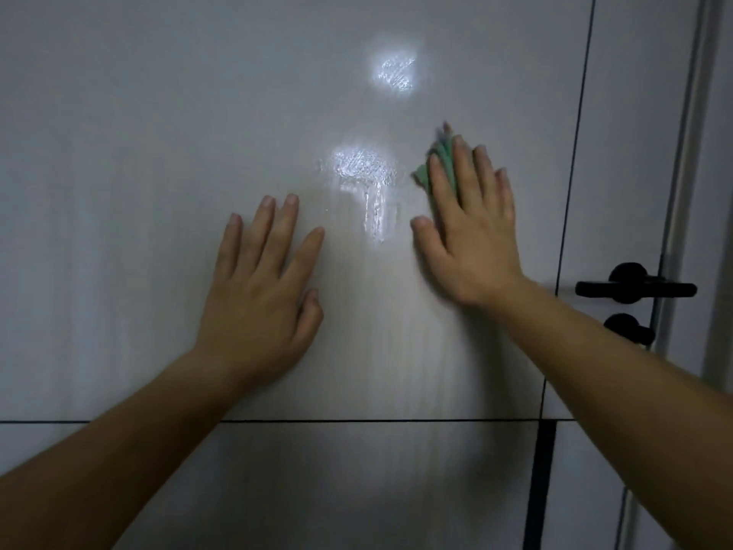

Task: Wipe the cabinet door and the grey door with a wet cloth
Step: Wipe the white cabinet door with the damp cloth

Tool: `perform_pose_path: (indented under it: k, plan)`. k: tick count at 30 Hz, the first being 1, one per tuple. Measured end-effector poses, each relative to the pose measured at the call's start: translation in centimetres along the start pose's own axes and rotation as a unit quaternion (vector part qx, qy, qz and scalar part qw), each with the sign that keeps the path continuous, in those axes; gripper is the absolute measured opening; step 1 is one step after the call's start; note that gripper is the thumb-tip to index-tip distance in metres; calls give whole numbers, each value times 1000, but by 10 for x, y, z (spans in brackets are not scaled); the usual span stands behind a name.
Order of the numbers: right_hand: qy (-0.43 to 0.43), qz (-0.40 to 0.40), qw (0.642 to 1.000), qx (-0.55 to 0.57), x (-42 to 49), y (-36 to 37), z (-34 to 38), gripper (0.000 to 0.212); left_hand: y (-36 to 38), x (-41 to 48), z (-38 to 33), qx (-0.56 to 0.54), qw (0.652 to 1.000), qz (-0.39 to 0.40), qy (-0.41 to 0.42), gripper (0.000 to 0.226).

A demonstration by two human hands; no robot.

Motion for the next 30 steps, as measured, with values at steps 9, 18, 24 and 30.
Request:
perform_pose_path:
  k: [9, 18, 24, 30]
  plan:
    - [-308, 48, 949, -38, -71, 20, 64, 65, -2, -32, 54, 23, 995, 21, -97, 65]
    - [-234, 19, 972, -11, -35, 18, 118, 71, -5, -37, 59, 35, 996, 27, -79, 65]
    - [-311, 17, 949, -48, -25, 19, 113, 63, -7, -46, 67, 27, 998, 19, -44, 62]
    - [-123, -15, 992, 2, 26, 6, 120, 70, -9, -62, 77, -2, 998, -3, -61, 64]
Point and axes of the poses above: each hand's wrist, its own x-axis towards the middle knuckle, its own y-axis out of the palm, z = x × y, the point moved 6 cm from there along x, towards the middle knuckle, and after that the axes turned 10 degrees about y, right-handed, at the moved point
